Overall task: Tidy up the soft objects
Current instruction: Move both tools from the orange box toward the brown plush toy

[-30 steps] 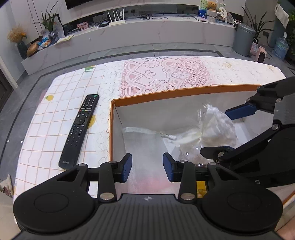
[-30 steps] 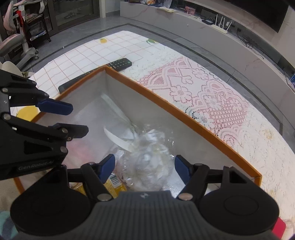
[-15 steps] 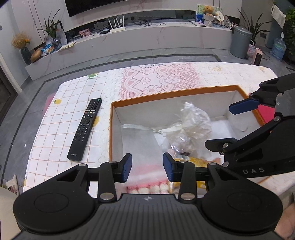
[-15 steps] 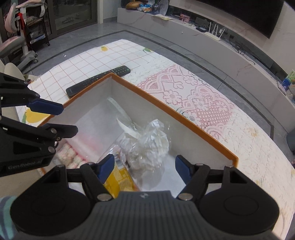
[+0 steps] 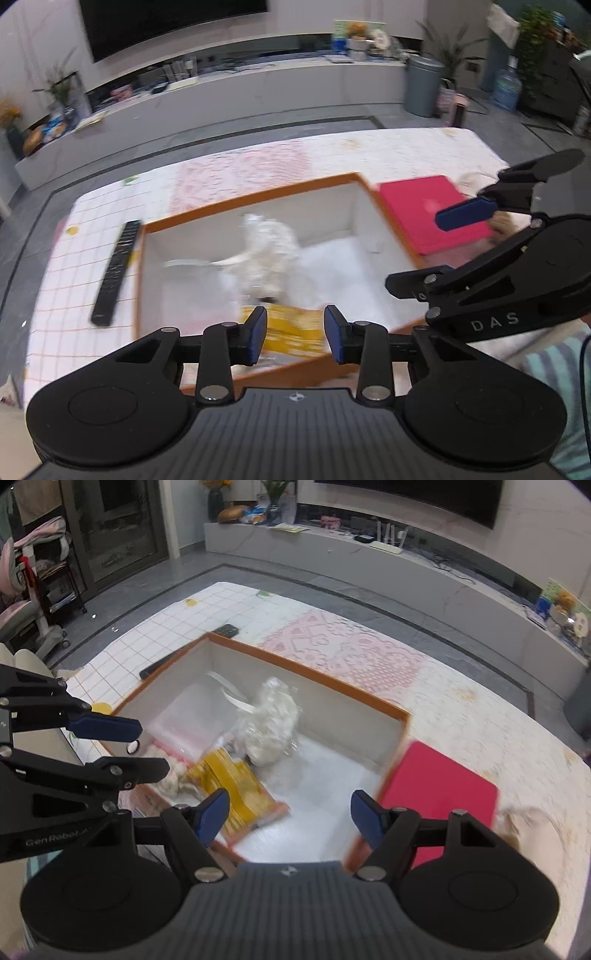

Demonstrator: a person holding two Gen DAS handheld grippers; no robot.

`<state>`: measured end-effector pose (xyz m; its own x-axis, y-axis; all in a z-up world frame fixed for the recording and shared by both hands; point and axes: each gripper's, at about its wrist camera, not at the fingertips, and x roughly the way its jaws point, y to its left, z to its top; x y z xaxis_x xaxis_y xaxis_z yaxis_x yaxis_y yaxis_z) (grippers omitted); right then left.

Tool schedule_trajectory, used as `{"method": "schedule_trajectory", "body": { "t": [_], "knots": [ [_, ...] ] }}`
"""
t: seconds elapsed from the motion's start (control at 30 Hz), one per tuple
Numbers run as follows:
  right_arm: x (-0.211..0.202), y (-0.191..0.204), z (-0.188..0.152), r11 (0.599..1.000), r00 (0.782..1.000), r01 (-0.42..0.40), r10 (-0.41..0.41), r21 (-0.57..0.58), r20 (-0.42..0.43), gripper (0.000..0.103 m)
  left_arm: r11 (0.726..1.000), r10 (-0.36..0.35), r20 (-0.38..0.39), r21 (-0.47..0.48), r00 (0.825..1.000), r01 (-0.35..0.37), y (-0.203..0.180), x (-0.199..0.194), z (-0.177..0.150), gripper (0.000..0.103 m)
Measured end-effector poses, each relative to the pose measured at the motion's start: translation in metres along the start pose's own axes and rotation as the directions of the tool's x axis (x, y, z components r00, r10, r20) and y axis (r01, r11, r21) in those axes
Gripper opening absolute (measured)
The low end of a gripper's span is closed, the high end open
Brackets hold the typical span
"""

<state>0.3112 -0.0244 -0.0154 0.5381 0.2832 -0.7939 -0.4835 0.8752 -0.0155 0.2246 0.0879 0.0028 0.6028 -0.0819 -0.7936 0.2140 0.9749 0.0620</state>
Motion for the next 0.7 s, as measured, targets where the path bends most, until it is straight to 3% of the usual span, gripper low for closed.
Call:
{"method": "schedule_trajectory", "body": {
  "t": [0.3, 0.7],
  "knots": [
    [-0.026, -0.06, -0.048, 0.996, 0.997, 0.043, -0.039, 0.074, -0.06, 0.072, 0.99, -0.129, -0.011, 0.062, 0.992, 0.129, -0.071, 0.01, 0.01, 0.041],
    [-0.02, -0.157, -0.111, 0.969, 0.974, 0.155, -0.118, 0.19, -0.193, 0.072, 0.957, -0.263, -0.074, 0.108, 0.962, 0.27, -0.157, 0.068, 0.025, 0.042]
  ]
}}
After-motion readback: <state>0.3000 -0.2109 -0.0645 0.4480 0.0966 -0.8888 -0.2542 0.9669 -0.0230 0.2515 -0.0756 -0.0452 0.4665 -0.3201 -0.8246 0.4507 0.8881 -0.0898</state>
